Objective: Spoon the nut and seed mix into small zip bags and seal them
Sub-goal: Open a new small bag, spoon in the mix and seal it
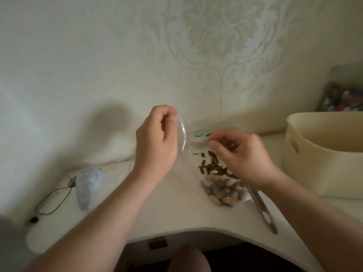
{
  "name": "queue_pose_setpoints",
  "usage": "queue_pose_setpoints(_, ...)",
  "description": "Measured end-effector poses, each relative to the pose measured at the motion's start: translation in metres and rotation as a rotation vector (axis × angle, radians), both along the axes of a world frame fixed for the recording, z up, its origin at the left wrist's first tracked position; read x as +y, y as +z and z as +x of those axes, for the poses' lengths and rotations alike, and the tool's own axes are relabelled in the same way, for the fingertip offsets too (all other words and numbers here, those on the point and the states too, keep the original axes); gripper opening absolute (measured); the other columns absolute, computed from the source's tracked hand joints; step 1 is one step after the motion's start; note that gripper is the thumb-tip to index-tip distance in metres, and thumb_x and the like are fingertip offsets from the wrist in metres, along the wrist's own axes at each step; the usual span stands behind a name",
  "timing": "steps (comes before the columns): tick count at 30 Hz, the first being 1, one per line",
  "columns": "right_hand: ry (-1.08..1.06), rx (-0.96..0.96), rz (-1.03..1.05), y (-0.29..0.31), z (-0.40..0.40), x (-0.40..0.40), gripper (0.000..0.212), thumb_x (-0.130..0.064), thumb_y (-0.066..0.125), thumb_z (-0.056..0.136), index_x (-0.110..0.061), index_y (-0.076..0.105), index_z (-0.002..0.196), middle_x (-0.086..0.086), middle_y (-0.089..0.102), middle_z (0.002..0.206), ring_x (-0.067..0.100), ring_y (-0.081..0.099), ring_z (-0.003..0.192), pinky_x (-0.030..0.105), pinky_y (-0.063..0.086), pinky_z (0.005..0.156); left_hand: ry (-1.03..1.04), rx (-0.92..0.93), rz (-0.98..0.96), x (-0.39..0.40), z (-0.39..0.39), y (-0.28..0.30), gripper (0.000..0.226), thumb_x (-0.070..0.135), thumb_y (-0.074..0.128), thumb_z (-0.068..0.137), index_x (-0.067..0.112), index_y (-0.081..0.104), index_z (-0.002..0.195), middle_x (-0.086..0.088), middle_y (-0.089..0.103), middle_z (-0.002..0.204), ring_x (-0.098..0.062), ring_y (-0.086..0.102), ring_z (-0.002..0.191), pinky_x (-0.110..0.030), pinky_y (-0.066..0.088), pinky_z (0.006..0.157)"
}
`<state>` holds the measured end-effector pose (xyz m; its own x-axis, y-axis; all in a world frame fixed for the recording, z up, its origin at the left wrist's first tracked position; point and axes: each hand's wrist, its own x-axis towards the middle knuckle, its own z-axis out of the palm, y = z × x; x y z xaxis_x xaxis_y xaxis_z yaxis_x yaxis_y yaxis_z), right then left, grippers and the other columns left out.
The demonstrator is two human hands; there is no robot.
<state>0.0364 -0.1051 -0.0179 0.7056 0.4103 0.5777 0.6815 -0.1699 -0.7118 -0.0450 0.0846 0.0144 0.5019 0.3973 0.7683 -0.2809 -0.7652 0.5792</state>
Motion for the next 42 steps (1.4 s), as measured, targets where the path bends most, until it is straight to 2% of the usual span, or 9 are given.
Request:
queue_pose_setpoints(4, -0.002, 0.171, 0.208, -0.006, 0.009, -0.015, 0.007, -0.018, 0.076, 0.094, -0.020, 0.074, 0.101, 0.005, 0.076, 0.087, 0.032, 0.071, 0.079, 0.052, 0.061, 0.075, -0.145, -0.031, 0.249, -0.040, 0.024, 0.010, 0.032, 0.019, 0.064, 0.103, 0.013, 0.060, 0.134, 0.010, 0.075, 0.093, -0.002, 0.066, 0.077, -0.012, 0.049, 0.075)
queue_pose_setpoints(10, -0.234, 0.176, 0.355, -0.010, 0.015, -0.034, 0.022, -0.010, 0.071, 0.094, -0.030, 0.064, 0.097, -0.009, 0.058, 0.070, 0.009, 0.054, 0.062, 0.028, 0.048, 0.060, -0.269, 0.135, -0.075, -0.039, 0.064, 0.003, 0.057, 0.026, 0.075, 0.097, 0.024, 0.050, 0.148, 0.013, 0.079, 0.101, 0.001, 0.073, 0.091, -0.012, 0.053, 0.087)
queue_pose_setpoints(17, -0.137, 0.118, -0.004, -0.014, 0.012, -0.020, 0.024, -0.032, 0.079, 0.090, -0.029, 0.070, 0.112, -0.014, 0.071, 0.102, 0.006, 0.070, 0.092, 0.029, 0.062, 0.075, -0.596, 0.343, -0.452, -0.035, 0.066, -0.033, 0.041, 0.012, 0.085, 0.085, 0.026, 0.063, 0.117, -0.001, 0.079, 0.084, -0.013, 0.071, 0.071, -0.028, 0.055, 0.071)
queue_pose_setpoints(23, -0.076, 0.089, -0.116, -0.016, 0.009, -0.013, 0.032, -0.044, 0.085, 0.082, -0.027, 0.077, 0.107, -0.012, 0.077, 0.089, 0.007, 0.074, 0.085, 0.036, 0.062, 0.077, -0.825, 0.423, -0.614, -0.020, 0.063, -0.034, 0.026, 0.022, 0.086, 0.062, 0.017, 0.069, 0.081, -0.003, 0.075, 0.071, -0.013, 0.069, 0.062, -0.026, 0.057, 0.063)
queue_pose_setpoints(27, -0.065, 0.070, -0.194, -0.018, 0.010, -0.012, 0.018, -0.034, 0.075, 0.095, -0.031, 0.079, 0.112, -0.016, 0.079, 0.091, 0.003, 0.075, 0.084, 0.036, 0.061, 0.076, -0.766, 0.483, -0.479, -0.018, 0.064, -0.039, 0.018, 0.039, 0.085, 0.066, 0.029, 0.080, 0.080, -0.008, 0.078, 0.083, -0.021, 0.072, 0.076, -0.040, 0.061, 0.081)
queue_pose_setpoints(34, -0.299, 0.071, -0.133, -0.014, 0.012, -0.018, 0.019, -0.023, 0.066, 0.101, -0.026, 0.080, 0.089, -0.005, 0.068, 0.062, 0.020, 0.061, 0.051, 0.040, 0.051, 0.050, -0.488, 0.291, -0.003, -0.016, 0.059, -0.041, 0.014, 0.024, 0.080, 0.090, 0.029, 0.071, 0.100, 0.007, 0.068, 0.077, -0.016, 0.067, 0.074, -0.038, 0.057, 0.071)
queue_pose_setpoints(36, -0.264, 0.178, -0.071, -0.013, 0.011, -0.017, 0.019, -0.023, 0.067, 0.101, -0.026, 0.078, 0.085, 0.001, 0.069, 0.063, 0.028, 0.065, 0.057, 0.044, 0.055, 0.054, -0.473, 0.265, 0.171, -0.017, 0.061, -0.045, 0.027, 0.034, 0.074, 0.088, 0.031, 0.070, 0.115, 0.013, 0.065, 0.098, -0.015, 0.063, 0.099, -0.037, 0.054, 0.086)
queue_pose_setpoints(39, -0.158, 0.356, 0.087, -0.009, 0.007, -0.015, 0.014, -0.014, 0.071, 0.097, -0.021, 0.078, 0.087, 0.004, 0.074, 0.069, 0.024, 0.071, 0.063, 0.038, 0.061, 0.059, -0.481, 0.311, 0.379, -0.019, 0.064, -0.050, 0.078, 0.065, 0.074, 0.080, 0.031, 0.055, 0.147, 0.010, 0.049, 0.145, -0.015, 0.037, 0.143, -0.034, 0.036, 0.118)
queue_pose_setpoints(42, -0.110, 0.435, 0.153, -0.006, 0.006, -0.015, 0.014, -0.004, 0.071, 0.095, -0.015, 0.076, 0.087, 0.005, 0.073, 0.066, 0.015, 0.068, 0.057, 0.027, 0.057, 0.057, -0.474, 0.334, 0.373, -0.020, 0.066, -0.051, 0.102, 0.072, 0.077, 0.074, 0.025, 0.043, 0.158, 0.012, 0.052, 0.148, -0.012, 0.040, 0.146, -0.041, 0.036, 0.121)
